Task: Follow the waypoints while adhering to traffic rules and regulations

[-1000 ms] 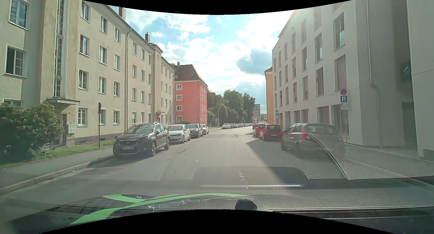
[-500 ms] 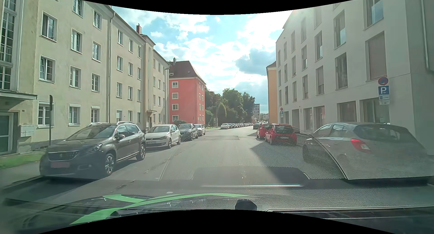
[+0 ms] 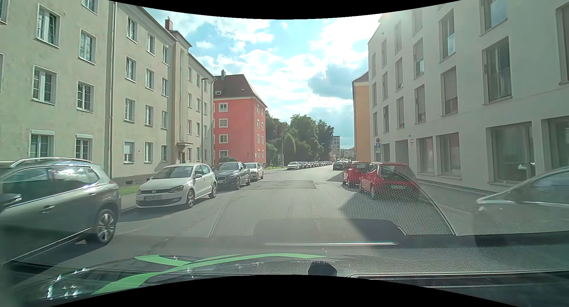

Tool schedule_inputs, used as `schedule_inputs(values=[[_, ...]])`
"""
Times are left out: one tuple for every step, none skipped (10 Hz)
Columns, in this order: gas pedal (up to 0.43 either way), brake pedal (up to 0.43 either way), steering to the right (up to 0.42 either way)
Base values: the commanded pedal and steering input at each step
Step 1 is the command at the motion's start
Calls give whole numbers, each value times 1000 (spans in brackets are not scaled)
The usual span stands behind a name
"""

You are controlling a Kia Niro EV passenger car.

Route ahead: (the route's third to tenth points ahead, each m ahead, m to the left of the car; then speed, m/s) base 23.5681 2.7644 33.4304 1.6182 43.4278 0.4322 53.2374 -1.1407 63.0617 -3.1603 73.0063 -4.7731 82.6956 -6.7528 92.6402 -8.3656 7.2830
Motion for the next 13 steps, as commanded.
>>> schedule_inputs(values=[[138,0,4],[138,0,4],[138,0,4],[130,0,4],[110,0,4],[110,0,4],[110,0,4],[98,0,5],[98,0,5],[98,0,5],[98,0,7],[87,0,8],[87,0,8]])
